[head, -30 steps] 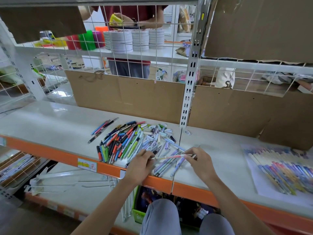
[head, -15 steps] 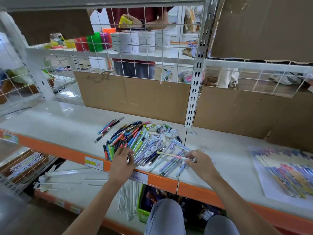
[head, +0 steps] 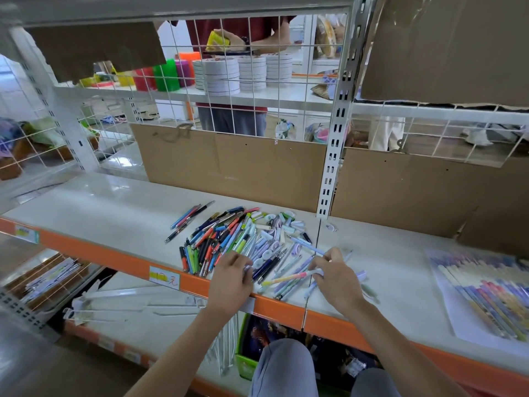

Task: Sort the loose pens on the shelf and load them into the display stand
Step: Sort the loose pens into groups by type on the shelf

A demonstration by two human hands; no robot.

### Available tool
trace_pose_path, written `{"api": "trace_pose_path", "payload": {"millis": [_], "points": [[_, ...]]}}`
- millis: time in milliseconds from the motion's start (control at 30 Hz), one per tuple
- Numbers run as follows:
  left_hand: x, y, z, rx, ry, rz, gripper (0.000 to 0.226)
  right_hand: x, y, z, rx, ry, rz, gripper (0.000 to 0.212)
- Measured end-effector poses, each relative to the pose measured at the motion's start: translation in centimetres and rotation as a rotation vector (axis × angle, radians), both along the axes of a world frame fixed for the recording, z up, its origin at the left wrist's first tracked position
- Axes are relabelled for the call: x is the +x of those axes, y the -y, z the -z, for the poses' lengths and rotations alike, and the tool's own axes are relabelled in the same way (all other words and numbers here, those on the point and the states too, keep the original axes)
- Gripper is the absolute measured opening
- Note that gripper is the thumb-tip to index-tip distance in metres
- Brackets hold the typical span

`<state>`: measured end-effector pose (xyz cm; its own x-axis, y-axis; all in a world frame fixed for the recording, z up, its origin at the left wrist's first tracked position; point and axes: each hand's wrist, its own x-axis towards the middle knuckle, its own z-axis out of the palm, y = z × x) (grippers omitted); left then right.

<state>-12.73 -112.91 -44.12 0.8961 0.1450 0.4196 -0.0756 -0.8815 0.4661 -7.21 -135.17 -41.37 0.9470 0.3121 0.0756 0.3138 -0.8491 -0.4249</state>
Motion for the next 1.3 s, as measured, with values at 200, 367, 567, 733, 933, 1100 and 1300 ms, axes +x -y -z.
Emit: {"api": "trace_pose_path", "payload": {"millis": [200,367,567,733,933,1100,1300], "points": [[0.7,3.3,-0.2,0.117,-0.156,0.141,0.031,-0.4,-0.3,0.3,-0.025,-0.005,-0.052,0.022],[1.1,3.3,-0.1,0.107,-0.164,0.085,0.024,-0.8,0.2,0.8,-0.067,0.002,-0.033,0.020],[0.6,2.5,0.5,0.069,-0.129,0.080,0.015,-1.3,0.3,2.0,-0.075,-0.007,-0.020,0.022],[0.5,2.5,0.5,0.036,-0.142,0.068,0.017,-1.4,0.5,2.2,-0.057,-0.003,-0.034,0.023],[0.6,2.6,0.6,0.030,-0.146,0.028,0.017,-1.5,0.7,2.1,-0.040,-0.011,-0.057,0.026],[1.2,2.9,0.5,0.059,-0.149,-0.017,0.021,-1.1,0.6,2.4,0.037,-0.030,-0.016,0.024],[2.6,3.7,0.3,0.033,-0.155,-0.053,0.022,0.2,-0.1,1.6,0.081,-0.009,0.002,0.023]]}}
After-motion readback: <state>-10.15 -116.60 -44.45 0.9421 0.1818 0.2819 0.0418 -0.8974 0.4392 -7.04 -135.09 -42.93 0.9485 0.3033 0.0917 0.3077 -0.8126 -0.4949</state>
